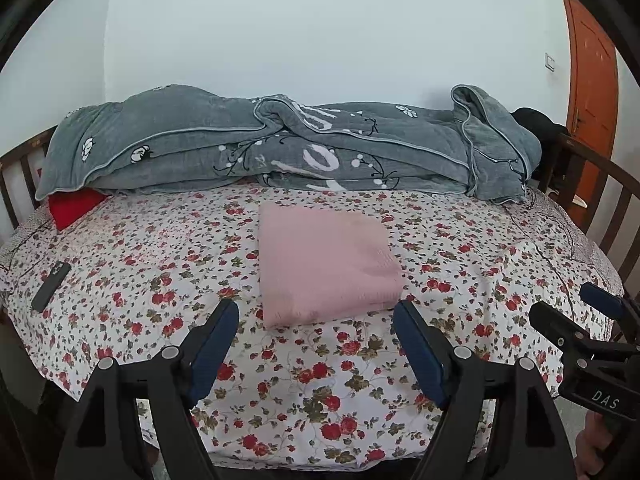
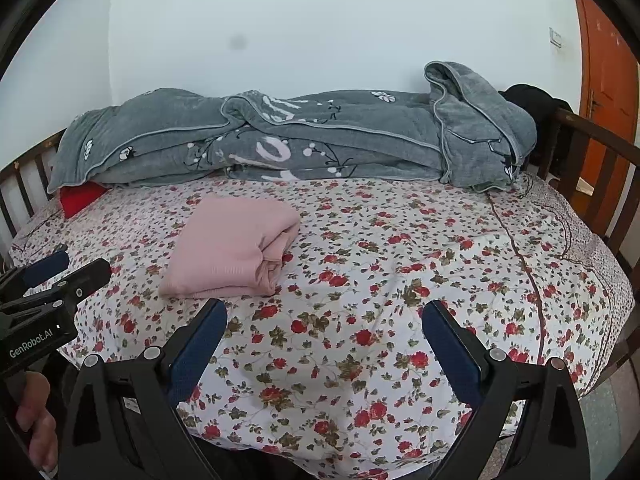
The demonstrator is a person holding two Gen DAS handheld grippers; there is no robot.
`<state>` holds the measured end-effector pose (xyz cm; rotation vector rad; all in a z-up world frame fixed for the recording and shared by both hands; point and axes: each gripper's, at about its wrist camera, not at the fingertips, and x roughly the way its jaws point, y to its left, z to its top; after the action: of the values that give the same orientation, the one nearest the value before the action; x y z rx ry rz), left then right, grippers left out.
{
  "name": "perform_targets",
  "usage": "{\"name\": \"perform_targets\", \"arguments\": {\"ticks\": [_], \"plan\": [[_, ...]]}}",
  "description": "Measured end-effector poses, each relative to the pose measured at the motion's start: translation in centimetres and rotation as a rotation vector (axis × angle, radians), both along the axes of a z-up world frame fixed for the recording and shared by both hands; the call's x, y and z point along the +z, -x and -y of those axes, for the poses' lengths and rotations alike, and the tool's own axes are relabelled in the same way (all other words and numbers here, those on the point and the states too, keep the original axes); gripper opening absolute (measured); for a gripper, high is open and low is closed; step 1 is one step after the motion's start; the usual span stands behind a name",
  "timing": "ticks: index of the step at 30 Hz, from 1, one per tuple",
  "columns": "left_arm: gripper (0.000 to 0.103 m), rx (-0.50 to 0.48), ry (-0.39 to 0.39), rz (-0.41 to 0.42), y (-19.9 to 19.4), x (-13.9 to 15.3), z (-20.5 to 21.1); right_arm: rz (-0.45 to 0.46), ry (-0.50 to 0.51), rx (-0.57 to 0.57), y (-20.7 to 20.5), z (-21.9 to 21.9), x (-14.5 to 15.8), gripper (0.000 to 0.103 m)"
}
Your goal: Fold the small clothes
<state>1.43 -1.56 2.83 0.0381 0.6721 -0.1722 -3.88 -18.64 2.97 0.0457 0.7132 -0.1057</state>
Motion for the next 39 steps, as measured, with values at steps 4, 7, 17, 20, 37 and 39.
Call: {"name": "perform_targets", "arguments": {"ticks": [4, 7, 17, 20, 37, 39], "plan": [[0.079, 0.001, 0.002, -0.002, 0.0, -0.1, 0.0, 0.005, 0.004, -0.002, 0.1, 0.0, 0.2, 0.097], [0.080, 0.002, 0.004, -0.002, 0.0, -0.1, 0.0, 0.007, 0.003, -0.005, 0.1, 0.0, 0.3, 0.097], [0.080, 0.002, 0.006, 0.005, -0.1, 0.0, 0.0, 0.017, 0.004, -0.004, 0.3, 0.1, 0.8, 0.097], [0.081, 0.003, 0.005, 0.005, -0.1, 0.0, 0.0, 0.017, 0.006, -0.001, 0.3, 0.2, 0.8, 0.097], [0.082, 0.013, 0.005, 0.013, 0.2, 0.3, 0.2, 0.026, 0.014, -0.010, 0.6, -0.3, 1.5, 0.097], [0.082, 0.013, 0.004, 0.015, 0.2, 0.4, 0.3, 0.029, 0.016, -0.012, 0.7, -0.3, 1.5, 0.097]]}}
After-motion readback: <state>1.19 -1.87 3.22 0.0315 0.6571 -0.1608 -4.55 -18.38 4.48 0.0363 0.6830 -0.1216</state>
